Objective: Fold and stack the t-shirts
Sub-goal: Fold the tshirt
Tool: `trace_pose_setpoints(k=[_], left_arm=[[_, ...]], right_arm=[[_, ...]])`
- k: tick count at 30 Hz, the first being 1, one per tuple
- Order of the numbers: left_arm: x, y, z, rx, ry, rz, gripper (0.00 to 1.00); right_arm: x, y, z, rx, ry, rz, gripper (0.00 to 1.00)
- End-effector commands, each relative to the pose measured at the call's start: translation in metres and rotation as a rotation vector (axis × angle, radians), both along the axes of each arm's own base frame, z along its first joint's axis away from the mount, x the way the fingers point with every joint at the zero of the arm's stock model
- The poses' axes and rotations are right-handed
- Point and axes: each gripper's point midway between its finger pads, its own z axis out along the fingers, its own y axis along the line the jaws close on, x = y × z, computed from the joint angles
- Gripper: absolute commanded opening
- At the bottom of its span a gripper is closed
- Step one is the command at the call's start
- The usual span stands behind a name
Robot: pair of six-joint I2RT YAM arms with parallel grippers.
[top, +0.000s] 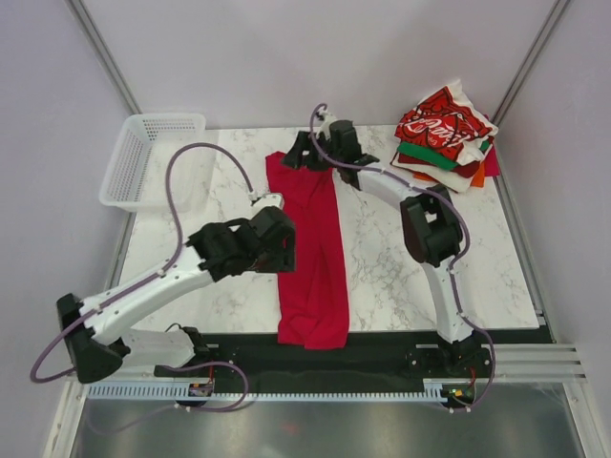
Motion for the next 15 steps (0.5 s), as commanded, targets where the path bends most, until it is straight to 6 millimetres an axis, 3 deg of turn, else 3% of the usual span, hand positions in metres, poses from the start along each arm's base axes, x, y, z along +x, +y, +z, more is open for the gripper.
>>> trace_pose_setpoints(k=[1,3,6,7,8,9,11,13,14,15], left_arm=[[0.01,0.043,0.046,0.007,-0.159,0.004,0.71],[0.008,0.062,0.058,0.005,-0.229,0.019,0.71],[0.007,0.085,0.056,0.038,-0.286,0.054,0.72],[0.006,0.09,0.051,0.052,-0.289,0.059,0.72],[0.006,0.092,0.049,0.058,-0.294,0.057,0.72],[0.006,0.094,0.049,0.058,-0.304,0.056,0.72],[0.006,0.103,0.05,0.045,-0.351,0.077,0.72],[0.005,0.111,0.038,0.072,-0.362,0.094,0.72],[0.006,0.116,0.037,0.079,-0.378,0.114,0.72],[0.006,0.119,0.035,0.08,-0.384,0.122,0.72]], right_arm=[[-0.015,0.03,-0.038,-0.022,0.084,0.044,0.86],[-0.011,0.034,-0.055,-0.02,0.129,0.024,0.86],[0.0,0.031,-0.076,-0.041,0.159,-0.024,0.86],[0.001,0.031,-0.083,-0.052,0.166,-0.027,0.87],[0.004,0.03,-0.103,-0.071,0.189,-0.03,0.88],[0.016,0.031,-0.095,-0.059,0.156,-0.035,0.89],[0.028,0.027,-0.117,-0.084,0.191,-0.043,0.89],[0.035,0.027,-0.132,-0.089,0.209,-0.032,0.89],[0.031,0.026,-0.162,-0.107,0.262,-0.021,0.89],[0.042,0.027,-0.15,-0.082,0.233,-0.013,0.9]])
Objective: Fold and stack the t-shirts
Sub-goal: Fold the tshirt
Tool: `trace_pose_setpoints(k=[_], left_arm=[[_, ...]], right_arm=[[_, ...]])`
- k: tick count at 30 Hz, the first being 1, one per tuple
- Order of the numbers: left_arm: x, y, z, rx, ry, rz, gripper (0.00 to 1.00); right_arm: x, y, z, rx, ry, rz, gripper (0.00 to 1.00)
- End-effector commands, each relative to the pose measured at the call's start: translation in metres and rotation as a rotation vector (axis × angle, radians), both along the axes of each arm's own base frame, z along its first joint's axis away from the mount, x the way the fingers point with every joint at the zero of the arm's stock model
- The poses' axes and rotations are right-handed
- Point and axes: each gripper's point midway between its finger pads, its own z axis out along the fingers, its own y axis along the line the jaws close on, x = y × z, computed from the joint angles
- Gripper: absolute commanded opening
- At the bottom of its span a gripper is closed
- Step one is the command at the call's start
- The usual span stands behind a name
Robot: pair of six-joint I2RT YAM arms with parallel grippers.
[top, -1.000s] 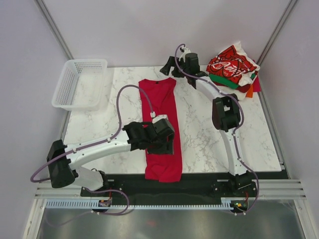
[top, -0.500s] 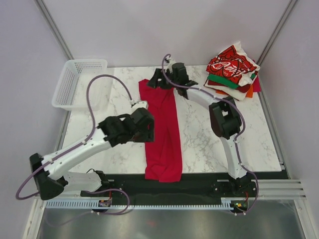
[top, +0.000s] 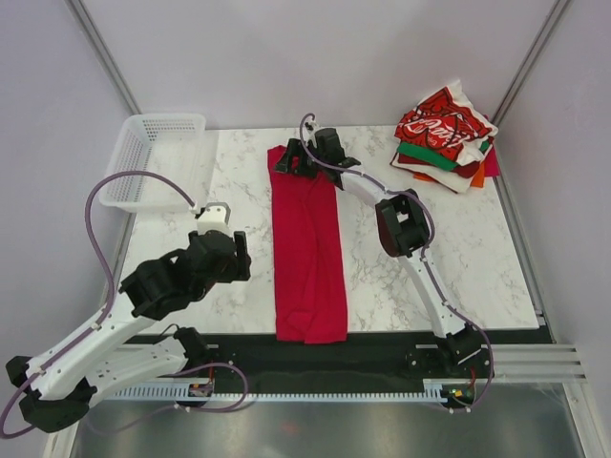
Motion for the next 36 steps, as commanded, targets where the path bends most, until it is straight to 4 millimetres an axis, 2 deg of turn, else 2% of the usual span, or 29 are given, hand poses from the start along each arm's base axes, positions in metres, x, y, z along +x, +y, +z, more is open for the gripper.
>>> trace_pose_setpoints(k=[1,2,3,5,10,13,16,17,18,19,21,22,24,25,26,27,28,29,30,31,32,33,34,35,36], left_arm=[[0.008,0.02,0.001,0.037,-0.095,0.057,0.72],[0.008,0.021,0.003,0.031,-0.105,0.057,0.73],[0.007,0.021,0.005,0.018,-0.114,0.056,0.73],[0.009,0.026,0.008,0.021,-0.136,0.074,0.74],[0.012,0.022,0.003,0.053,-0.119,0.067,0.76],[0.014,0.018,-0.003,0.087,-0.096,0.057,0.76],[0.014,0.019,-0.003,0.085,-0.097,0.056,0.76],[0.014,0.019,-0.003,0.083,-0.1,0.06,0.76],[0.014,0.02,-0.001,0.076,-0.107,0.06,0.76],[0.014,0.021,0.001,0.074,-0.114,0.065,0.76],[0.014,0.023,0.003,0.068,-0.122,0.071,0.76],[0.015,0.024,0.004,0.068,-0.127,0.075,0.76],[0.015,0.023,0.004,0.068,-0.126,0.074,0.76],[0.015,0.022,0.005,0.062,-0.128,0.072,0.75],[0.014,0.023,0.005,0.063,-0.127,0.072,0.74],[0.013,0.022,0.006,0.055,-0.127,0.065,0.74],[0.011,0.023,0.009,0.035,-0.136,0.065,0.73],[0.009,0.024,0.011,0.021,-0.141,0.063,0.73],[0.007,0.025,0.012,0.009,-0.142,0.062,0.73],[0.003,0.029,0.014,-0.02,-0.148,0.072,0.73],[0.001,0.032,0.012,-0.027,-0.148,0.078,0.73],[0.0,0.035,0.011,-0.031,-0.153,0.089,0.73],[-0.003,0.039,0.012,-0.057,-0.166,0.098,0.73],[-0.004,0.04,0.01,-0.061,-0.167,0.104,0.73],[-0.005,0.04,0.011,-0.071,-0.171,0.101,0.73]], right_arm=[[0.009,-0.013,-0.051,-0.042,0.087,-0.004,0.9],[0.008,-0.013,-0.065,-0.041,0.105,0.005,0.9],[0.015,-0.014,-0.059,-0.03,0.085,0.003,0.9],[0.017,-0.009,-0.061,-0.011,0.055,0.023,0.9],[0.036,0.0,-0.039,0.071,-0.048,0.019,0.9],[0.048,0.001,-0.019,0.105,-0.139,0.011,0.92],[0.044,0.007,0.012,0.144,-0.213,0.073,0.97],[0.042,0.009,0.037,0.161,-0.249,0.092,0.98],[0.037,0.01,0.04,0.159,-0.254,0.111,0.98],[0.032,0.012,0.074,0.184,-0.303,0.138,0.98],[0.025,0.014,0.096,0.189,-0.331,0.163,0.98],[0.021,0.014,0.127,0.201,-0.367,0.166,0.98],[0.012,0.014,0.143,0.192,-0.359,0.162,0.98],[0.006,0.01,0.177,0.199,-0.395,0.149,0.98],[-0.003,0.01,0.167,0.178,-0.352,0.147,0.98],[-0.01,0.007,0.167,0.151,-0.332,0.142,0.98],[-0.022,0.001,0.199,0.141,-0.365,0.124,0.98],[-0.038,0.0,0.169,0.083,-0.298,0.122,0.98],[-0.057,-0.007,0.191,0.04,-0.333,0.12,0.98],[-0.068,-0.02,0.154,-0.064,-0.255,0.067,0.98],[-0.089,-0.015,0.145,-0.123,-0.239,0.078,0.98],[-0.111,-0.025,0.15,-0.188,-0.212,0.073,0.98],[-0.131,-0.035,0.123,-0.278,-0.165,0.064,0.98],[-0.149,-0.036,0.115,-0.352,-0.157,0.033,0.95],[-0.17,-0.044,0.128,-0.374,-0.154,0.022,0.93]])
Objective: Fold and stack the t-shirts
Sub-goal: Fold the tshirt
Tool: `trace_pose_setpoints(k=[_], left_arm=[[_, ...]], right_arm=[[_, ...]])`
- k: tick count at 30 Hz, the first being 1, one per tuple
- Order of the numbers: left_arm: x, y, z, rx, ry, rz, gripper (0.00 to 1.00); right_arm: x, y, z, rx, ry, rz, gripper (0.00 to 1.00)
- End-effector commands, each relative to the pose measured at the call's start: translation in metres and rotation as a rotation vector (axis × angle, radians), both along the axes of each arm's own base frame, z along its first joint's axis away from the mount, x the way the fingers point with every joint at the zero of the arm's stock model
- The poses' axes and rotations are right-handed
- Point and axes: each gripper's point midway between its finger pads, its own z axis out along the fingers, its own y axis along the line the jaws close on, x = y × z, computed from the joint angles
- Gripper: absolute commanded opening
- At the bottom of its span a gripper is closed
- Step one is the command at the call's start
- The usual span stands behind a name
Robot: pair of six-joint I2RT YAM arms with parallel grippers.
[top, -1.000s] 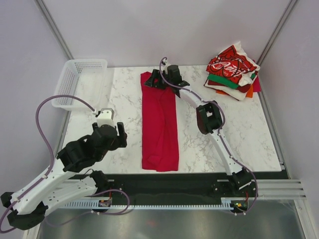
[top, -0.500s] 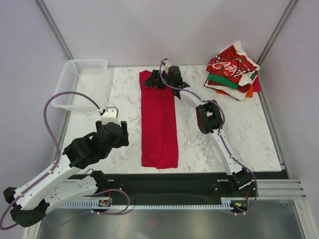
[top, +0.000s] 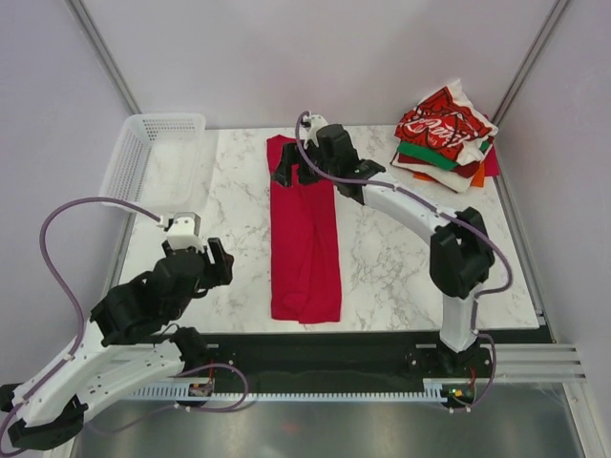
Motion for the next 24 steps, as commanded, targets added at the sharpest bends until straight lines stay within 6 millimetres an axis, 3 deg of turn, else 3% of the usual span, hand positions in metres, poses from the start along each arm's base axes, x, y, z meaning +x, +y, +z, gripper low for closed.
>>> trace_pose_setpoints(k=[1,2,3,4,5,8,11,24], left_arm=[[-0.001,0.008,0.005,-0.048,-0.034,0.04,0.74],[-0.002,0.009,0.006,-0.055,-0.041,0.038,0.74],[-0.003,0.009,0.006,-0.057,-0.042,0.04,0.74],[-0.003,0.009,0.006,-0.06,-0.041,0.036,0.74],[-0.003,0.009,0.005,-0.064,-0.041,0.035,0.74],[-0.004,0.008,0.005,-0.067,-0.037,0.028,0.74],[-0.004,0.007,0.005,-0.066,-0.037,0.022,0.74],[-0.008,0.012,0.009,-0.094,-0.059,0.026,0.74]], right_arm=[[-0.084,-0.032,-0.062,-0.299,0.119,-0.067,0.86],[-0.11,-0.025,-0.066,-0.32,0.123,-0.045,0.81],[-0.13,-0.025,-0.059,-0.309,0.121,-0.023,0.76],[-0.157,-0.03,-0.082,-0.352,0.166,0.01,0.68],[-0.184,-0.02,-0.088,-0.357,0.19,0.053,0.65],[-0.234,-0.019,-0.106,-0.394,0.264,0.101,0.58],[-0.255,-0.02,-0.123,-0.443,0.295,0.098,0.58],[-0.278,0.007,-0.159,-0.543,0.314,0.123,0.69]])
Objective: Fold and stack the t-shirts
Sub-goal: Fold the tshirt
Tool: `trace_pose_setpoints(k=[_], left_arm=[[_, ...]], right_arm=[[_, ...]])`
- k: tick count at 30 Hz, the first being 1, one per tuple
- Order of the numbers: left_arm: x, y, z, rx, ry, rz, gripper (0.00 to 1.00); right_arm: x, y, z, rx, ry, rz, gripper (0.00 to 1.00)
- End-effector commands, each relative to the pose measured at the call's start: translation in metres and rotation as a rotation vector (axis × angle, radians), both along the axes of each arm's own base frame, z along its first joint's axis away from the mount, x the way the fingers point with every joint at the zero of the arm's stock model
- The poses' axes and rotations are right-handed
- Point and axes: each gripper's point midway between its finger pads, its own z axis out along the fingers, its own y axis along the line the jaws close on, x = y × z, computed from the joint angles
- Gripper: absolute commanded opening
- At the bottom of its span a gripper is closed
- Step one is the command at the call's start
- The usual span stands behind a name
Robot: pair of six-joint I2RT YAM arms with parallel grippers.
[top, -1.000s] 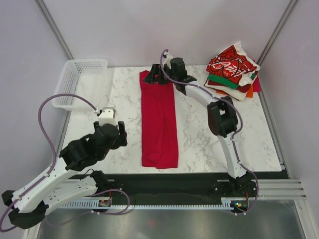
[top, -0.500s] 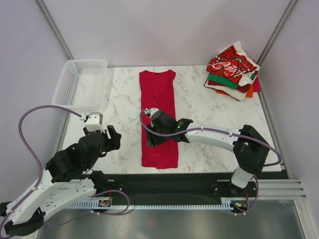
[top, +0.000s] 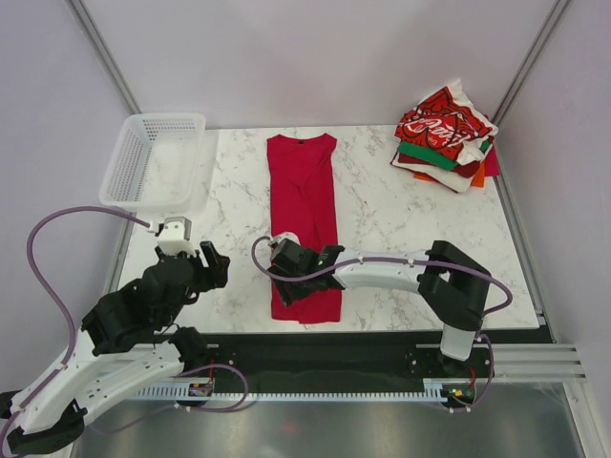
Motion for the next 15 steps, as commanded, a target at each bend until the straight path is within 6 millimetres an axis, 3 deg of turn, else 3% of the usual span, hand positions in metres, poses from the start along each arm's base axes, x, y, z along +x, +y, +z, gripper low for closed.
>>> trace_pose_setpoints(k=[1,15], left_arm=[[0.0017,0.0011,0.0018,-0.029,-0.01,0.027,0.74],[0.0022,0.0001,0.0006,-0.022,-0.006,0.024,0.74]], right_arm=[[0.0021,0.0149,0.0037,0.005,-0.019,-0.013,0.69],[0.0061,0.0229,-0.0061,-0.056,-0.045,-0.007,0.66]])
